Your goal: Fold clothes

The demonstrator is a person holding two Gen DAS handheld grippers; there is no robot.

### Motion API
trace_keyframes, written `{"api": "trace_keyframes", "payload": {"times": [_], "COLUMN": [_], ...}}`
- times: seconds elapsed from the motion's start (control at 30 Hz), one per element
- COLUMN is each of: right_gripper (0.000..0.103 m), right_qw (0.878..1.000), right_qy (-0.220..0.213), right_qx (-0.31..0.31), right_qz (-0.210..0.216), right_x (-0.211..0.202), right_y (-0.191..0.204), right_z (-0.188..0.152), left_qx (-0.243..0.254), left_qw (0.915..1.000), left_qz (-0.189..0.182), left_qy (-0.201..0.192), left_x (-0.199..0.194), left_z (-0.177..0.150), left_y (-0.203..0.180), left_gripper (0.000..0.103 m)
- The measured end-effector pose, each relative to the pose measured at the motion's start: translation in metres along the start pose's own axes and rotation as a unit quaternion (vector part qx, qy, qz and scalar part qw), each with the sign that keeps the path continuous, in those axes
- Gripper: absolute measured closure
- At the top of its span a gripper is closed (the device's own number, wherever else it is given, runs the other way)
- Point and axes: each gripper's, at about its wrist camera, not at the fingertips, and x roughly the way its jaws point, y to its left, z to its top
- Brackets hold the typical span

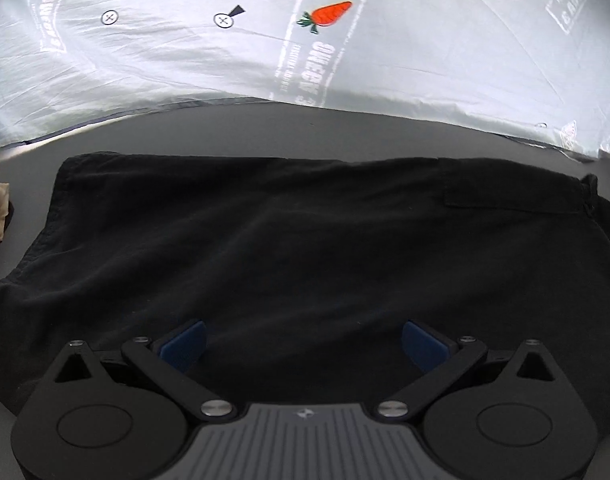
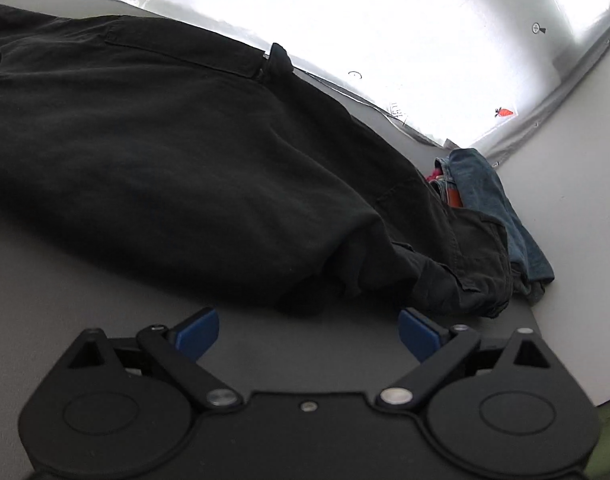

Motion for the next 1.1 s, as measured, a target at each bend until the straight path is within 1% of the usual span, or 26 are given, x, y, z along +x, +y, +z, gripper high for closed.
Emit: {"api": "trace_keyframes", "payload": {"times": [0.07, 0.13, 0.17, 0.23, 0.27, 0.3, 0.37, 0.4, 0.43, 0.5, 0.53, 0.57, 0.6, 0.67, 0.7, 0.73, 0.8, 0.87, 0.93, 1.0, 1.07, 1.1], "right_gripper": [0.004, 0.004, 0.004, 0.004, 0.004, 0.004, 0.004, 0.004, 0.003, 0.003, 0.003, 0.003, 0.003, 0.002, 0.002, 0.002, 0.002, 0.002, 0.002, 0.002, 0.002, 0.002], "right_qw": [0.999, 0.997, 0.996, 0.996, 0.996, 0.996, 0.996, 0.996, 0.995, 0.994, 0.993, 0.993, 0.993, 0.993, 0.993, 0.992, 0.991, 0.988, 0.985, 0.986, 0.990, 0.992], "right_qy": [-0.020, -0.043, -0.053, -0.067, -0.072, -0.077, -0.088, -0.093, -0.096, -0.092, -0.089, -0.087, -0.087, -0.086, -0.084, -0.081, -0.073, -0.058, -0.048, -0.044, -0.041, -0.041], "right_qx": [-0.025, -0.057, -0.068, -0.059, -0.050, -0.039, -0.015, 0.000, 0.019, 0.058, 0.069, 0.073, 0.074, 0.075, 0.079, 0.085, 0.100, 0.129, 0.148, 0.143, 0.117, 0.103], "right_qz": [0.001, -0.004, -0.007, -0.004, -0.001, 0.001, 0.006, 0.010, 0.017, 0.032, 0.038, 0.039, 0.040, 0.038, 0.037, 0.038, 0.043, 0.058, 0.070, 0.075, 0.065, 0.062], "right_x": [0.006, 0.011, 0.015, 0.020, 0.022, 0.025, 0.031, 0.034, 0.038, 0.045, 0.047, 0.049, 0.050, 0.050, 0.050, 0.050, 0.049, 0.048, 0.043, 0.037, 0.035, 0.034], "right_y": [0.001, 0.004, 0.005, 0.000, -0.003, -0.007, -0.018, -0.024, -0.030, -0.042, -0.045, -0.046, -0.046, -0.045, -0.045, -0.046, -0.048, -0.055, -0.059, -0.056, -0.044, -0.037], "right_z": [-0.006, -0.010, -0.009, -0.004, -0.002, 0.003, 0.015, 0.022, 0.028, 0.041, 0.045, 0.047, 0.048, 0.047, 0.045, 0.043, 0.038, 0.032, 0.026, 0.020, 0.017, 0.017], "left_qx": [0.028, 0.046, 0.056, 0.091, 0.126, 0.161, 0.261, 0.299, 0.337, 0.378, 0.393, 0.402, 0.415, 0.433, 0.437, 0.436, 0.417, 0.395, 0.382, 0.365, 0.341, 0.324], "left_qw": [0.9995, 0.9987, 0.9977, 0.9931, 0.9880, 0.9822, 0.9596, 0.9483, 0.9353, 0.9194, 0.9133, 0.9095, 0.9043, 0.8956, 0.8930, 0.8924, 0.9003, 0.9102, 0.9154, 0.9212, 0.9302, 0.9363], "left_qz": [-0.006, -0.021, -0.038, -0.074, -0.090, -0.097, -0.102, -0.103, -0.102, -0.103, -0.098, -0.088, -0.072, -0.046, -0.039, -0.040, -0.047, -0.062, -0.071, -0.075, -0.086, -0.091], "left_qy": [0.011, 0.009, 0.006, 0.000, -0.006, -0.013, -0.028, -0.031, -0.032, -0.037, -0.047, -0.056, -0.069, -0.091, -0.101, -0.109, -0.117, -0.107, -0.105, -0.113, -0.105, -0.101], "left_x": [-0.001, -0.009, -0.016, -0.027, -0.032, -0.036, -0.040, -0.039, -0.039, -0.038, -0.037, -0.036, -0.032, -0.025, -0.022, -0.020, -0.019, -0.017, -0.019, -0.021, -0.023, -0.022], "left_z": [-0.008, -0.011, -0.013, -0.019, -0.023, -0.028, -0.042, -0.048, -0.054, -0.059, -0.061, -0.061, -0.062, -0.062, -0.060, -0.058, -0.047, -0.035, -0.025, -0.014, -0.003, 0.002], "left_y": [-0.022, -0.039, -0.048, -0.065, -0.076, -0.088, -0.115, -0.125, -0.137, -0.149, -0.155, -0.159, -0.164, -0.169, -0.169, -0.166, -0.159, -0.153, -0.149, -0.146, -0.143, -0.139], "left_gripper": [0.000, 0.000, 0.000, 0.000, 0.000, 0.000, 0.000, 0.000, 0.000, 0.000, 0.000, 0.000, 0.000, 0.000, 0.000, 0.000, 0.000, 0.000, 0.000, 0.000, 0.000, 0.000]}}
